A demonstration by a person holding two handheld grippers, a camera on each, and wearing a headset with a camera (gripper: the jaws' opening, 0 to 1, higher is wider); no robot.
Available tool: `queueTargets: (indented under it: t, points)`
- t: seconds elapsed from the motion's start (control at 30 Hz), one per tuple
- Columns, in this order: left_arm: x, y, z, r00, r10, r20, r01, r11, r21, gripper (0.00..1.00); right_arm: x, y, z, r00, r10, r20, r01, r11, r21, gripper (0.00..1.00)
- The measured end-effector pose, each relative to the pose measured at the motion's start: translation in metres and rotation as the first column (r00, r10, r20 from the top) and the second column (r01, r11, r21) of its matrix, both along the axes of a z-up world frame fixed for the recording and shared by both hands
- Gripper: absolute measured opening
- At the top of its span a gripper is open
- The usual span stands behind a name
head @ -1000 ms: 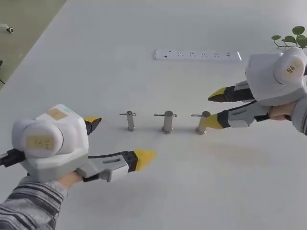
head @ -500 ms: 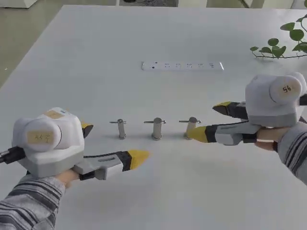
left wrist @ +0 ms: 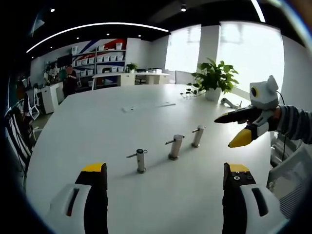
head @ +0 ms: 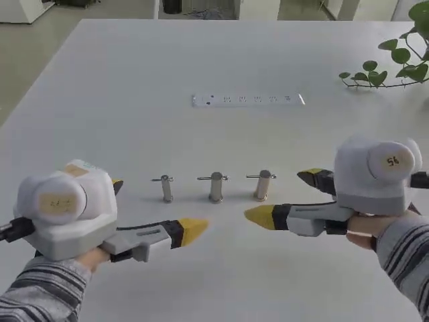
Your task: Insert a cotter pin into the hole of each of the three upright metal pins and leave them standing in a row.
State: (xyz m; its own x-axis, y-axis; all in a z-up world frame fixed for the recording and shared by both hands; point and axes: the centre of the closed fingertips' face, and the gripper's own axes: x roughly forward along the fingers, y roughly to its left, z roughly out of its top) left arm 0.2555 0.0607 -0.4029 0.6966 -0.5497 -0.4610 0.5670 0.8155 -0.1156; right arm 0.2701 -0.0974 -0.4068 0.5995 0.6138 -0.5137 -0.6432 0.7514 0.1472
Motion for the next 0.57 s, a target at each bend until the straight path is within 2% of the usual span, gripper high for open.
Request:
queueTargets:
  t: [0.13, 0.23, 0.3, 0.4, 0.5, 0.57]
  points:
    - [-0.001, 0.000, 0.000, 1.000, 0.003, 0.001, -0.003, 1.000, -0.001, 0.99, -0.005, 0.000, -0.002, 1.000, -0.018, -0.010, 0.018, 1.000, 0.012, 0.84]
    - [-0.003, -0.001, -0.001, 1.000, 0.006, -0.008, -0.006, 1.000, -0.012, 0.99, -0.009, -0.001, -0.007, 1.000, -0.021, -0.009, 0.021, 0.999, -0.031, 0.84]
    - [-0.004, -0.001, -0.003, 1.000, -0.003, -0.010, 0.003, 1.000, -0.002, 0.99, -0.010, -0.001, -0.009, 1.000, -0.020, -0.008, 0.020, 0.999, -0.041, 0.83]
    - [-0.005, -0.001, -0.002, 1.000, -0.004, -0.009, 0.004, 1.000, 0.004, 0.99, -0.011, 0.000, -0.008, 0.999, -0.033, -0.020, 0.033, 0.999, -0.014, 0.83]
    - [-0.005, 0.000, -0.001, 1.000, 0.004, -0.005, -0.004, 1.000, -0.006, 0.99, -0.010, -0.001, 0.001, 0.999, -0.052, 0.007, 0.051, 0.998, 0.030, 0.80]
    - [-0.005, 0.001, 0.000, 1.000, 0.002, -0.001, -0.002, 1.000, -0.005, 0.99, -0.010, 0.000, 0.004, 0.998, -0.054, 0.009, 0.054, 0.998, 0.044, 0.81]
